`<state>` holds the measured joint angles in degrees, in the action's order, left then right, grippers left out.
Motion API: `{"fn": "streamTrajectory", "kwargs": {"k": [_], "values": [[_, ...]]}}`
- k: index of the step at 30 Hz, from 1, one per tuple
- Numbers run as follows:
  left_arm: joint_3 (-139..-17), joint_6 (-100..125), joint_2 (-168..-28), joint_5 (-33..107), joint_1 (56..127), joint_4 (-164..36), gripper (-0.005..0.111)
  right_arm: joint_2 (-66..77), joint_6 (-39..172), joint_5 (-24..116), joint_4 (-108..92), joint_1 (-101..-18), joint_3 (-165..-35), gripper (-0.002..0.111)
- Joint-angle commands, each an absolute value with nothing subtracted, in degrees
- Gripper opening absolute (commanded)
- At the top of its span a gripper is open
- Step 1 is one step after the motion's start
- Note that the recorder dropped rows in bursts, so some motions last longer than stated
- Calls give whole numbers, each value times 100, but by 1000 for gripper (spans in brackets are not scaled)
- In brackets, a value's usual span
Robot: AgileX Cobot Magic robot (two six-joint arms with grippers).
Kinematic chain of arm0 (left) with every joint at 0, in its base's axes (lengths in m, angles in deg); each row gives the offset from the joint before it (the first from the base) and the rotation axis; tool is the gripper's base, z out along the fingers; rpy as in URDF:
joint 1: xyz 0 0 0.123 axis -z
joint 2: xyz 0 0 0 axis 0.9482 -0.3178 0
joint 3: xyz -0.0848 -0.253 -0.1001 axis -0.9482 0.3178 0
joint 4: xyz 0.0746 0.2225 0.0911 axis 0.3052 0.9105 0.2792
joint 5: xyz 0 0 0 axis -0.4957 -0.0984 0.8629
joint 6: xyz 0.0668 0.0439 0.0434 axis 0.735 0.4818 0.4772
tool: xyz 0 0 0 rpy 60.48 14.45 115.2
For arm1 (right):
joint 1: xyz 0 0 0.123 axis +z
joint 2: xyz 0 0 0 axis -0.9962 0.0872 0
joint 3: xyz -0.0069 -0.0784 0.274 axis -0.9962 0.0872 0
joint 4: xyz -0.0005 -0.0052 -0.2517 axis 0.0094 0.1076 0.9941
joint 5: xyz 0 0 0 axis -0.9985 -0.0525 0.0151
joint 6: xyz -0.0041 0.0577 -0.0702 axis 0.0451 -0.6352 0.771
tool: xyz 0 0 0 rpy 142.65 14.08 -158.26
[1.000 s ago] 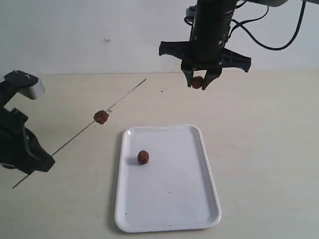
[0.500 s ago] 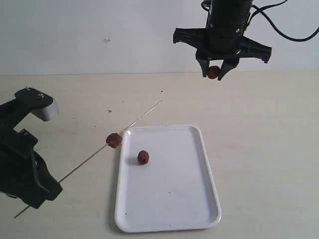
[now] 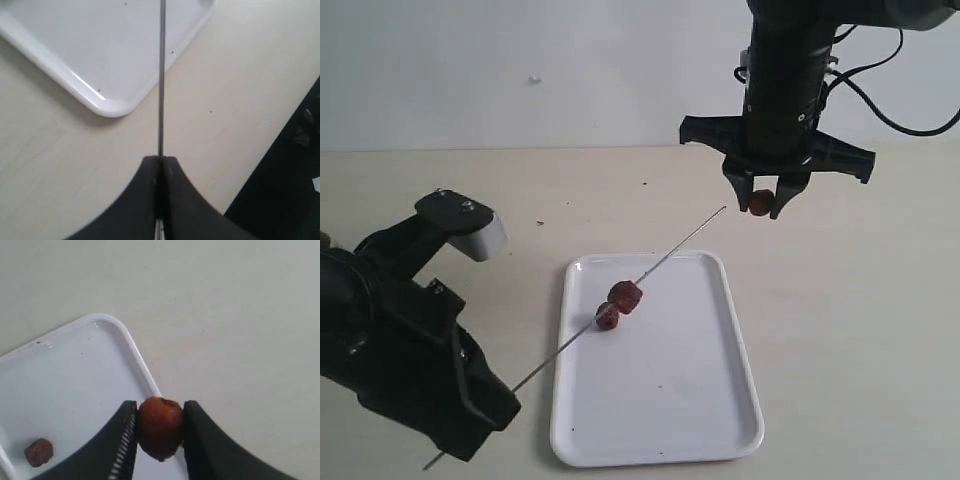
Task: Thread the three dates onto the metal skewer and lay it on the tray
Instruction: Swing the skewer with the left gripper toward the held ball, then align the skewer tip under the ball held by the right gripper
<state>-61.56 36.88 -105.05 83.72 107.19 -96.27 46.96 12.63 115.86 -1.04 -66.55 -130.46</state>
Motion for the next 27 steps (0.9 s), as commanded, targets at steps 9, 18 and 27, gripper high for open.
{"fn": "streamTrajectory", "kwargs": {"k": [9, 18, 27], "values": [[-6129, 3510, -10805, 8306, 10838, -9758, 0, 4662, 1209, 11565, -518, -6670, -13024, 31], [-6332, 3510, -11107, 8494, 10838, -9735, 0, 4662, 1285, 11565, -482, -6670, -13024, 31], [-6861, 3512, -11303, 8677, 10838, -9606, 0, 4662, 1468, 11565, -458, -6670, -13024, 31]]}}
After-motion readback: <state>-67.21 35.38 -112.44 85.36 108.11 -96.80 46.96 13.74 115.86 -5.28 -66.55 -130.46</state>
